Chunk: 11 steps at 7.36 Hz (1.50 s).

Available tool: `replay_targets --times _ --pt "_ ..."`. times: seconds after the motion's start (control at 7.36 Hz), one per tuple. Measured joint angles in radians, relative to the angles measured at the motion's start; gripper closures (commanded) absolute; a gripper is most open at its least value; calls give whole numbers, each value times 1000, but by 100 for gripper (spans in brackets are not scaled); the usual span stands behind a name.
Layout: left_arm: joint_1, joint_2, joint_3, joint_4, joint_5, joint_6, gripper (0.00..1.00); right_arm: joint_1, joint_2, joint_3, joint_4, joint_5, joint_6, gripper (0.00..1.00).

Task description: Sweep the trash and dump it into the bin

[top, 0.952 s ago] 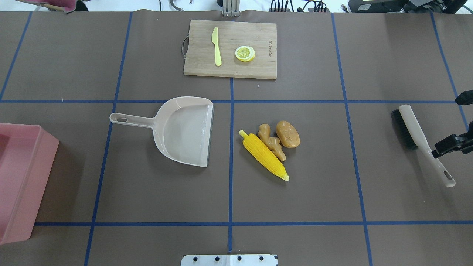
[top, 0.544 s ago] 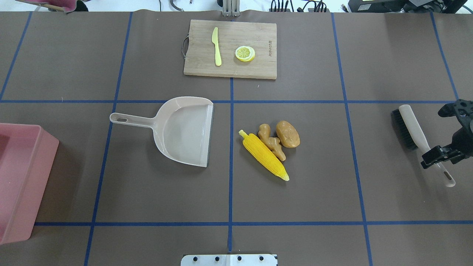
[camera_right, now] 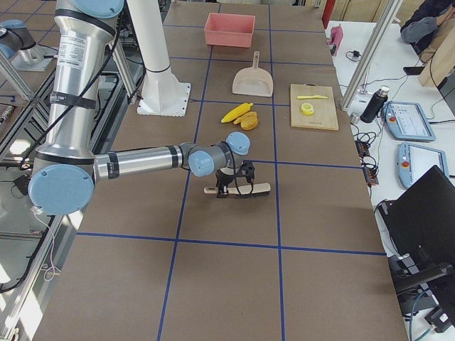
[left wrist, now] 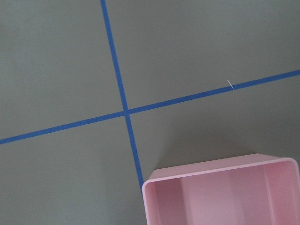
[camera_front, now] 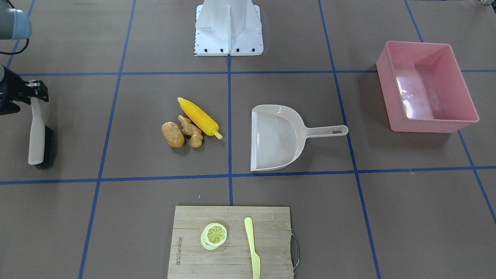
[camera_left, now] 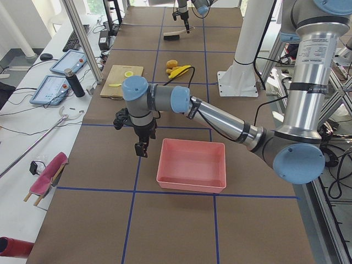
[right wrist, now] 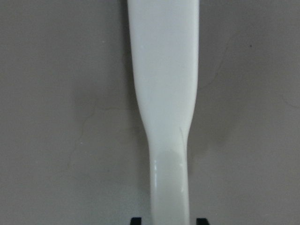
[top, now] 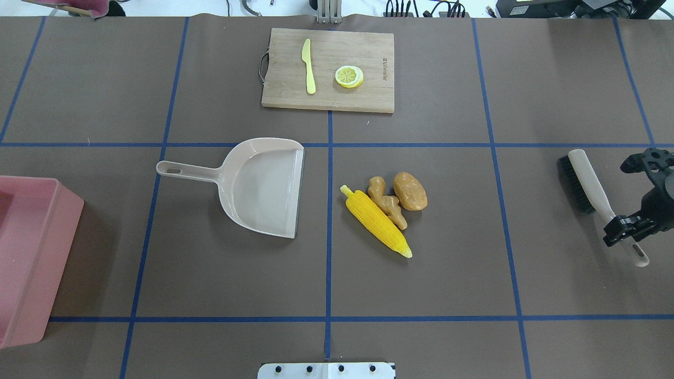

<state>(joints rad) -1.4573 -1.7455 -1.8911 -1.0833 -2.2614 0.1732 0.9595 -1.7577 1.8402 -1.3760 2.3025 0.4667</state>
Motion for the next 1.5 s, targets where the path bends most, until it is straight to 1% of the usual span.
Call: replay_targets --times 0.14,0.27,0.54,0.68,0.95,1.22,1.5 --pt "41 -56 -3 63 57 4 0 0 2 -3 0 0 -3 100" --pt "65 -87 -20 86 88 8 1 0 3 -5 0 0 -4 100" --pt "137 -134 -63 76 104 14 1 1 8 -3 1 0 -5 100" --pt "190 -163 -82 43 105 15 1 1 10 2 1 1 -5 100" --pt "306 -186 -125 -66 108 14 1 7 13 26 0 6 1 100" --pt "373 -184 -124 -118 106 16 1 12 20 63 -1 24 24 100" --pt "422 -189 -94 -225 107 29 1 8 59 82 0 75 92 100"
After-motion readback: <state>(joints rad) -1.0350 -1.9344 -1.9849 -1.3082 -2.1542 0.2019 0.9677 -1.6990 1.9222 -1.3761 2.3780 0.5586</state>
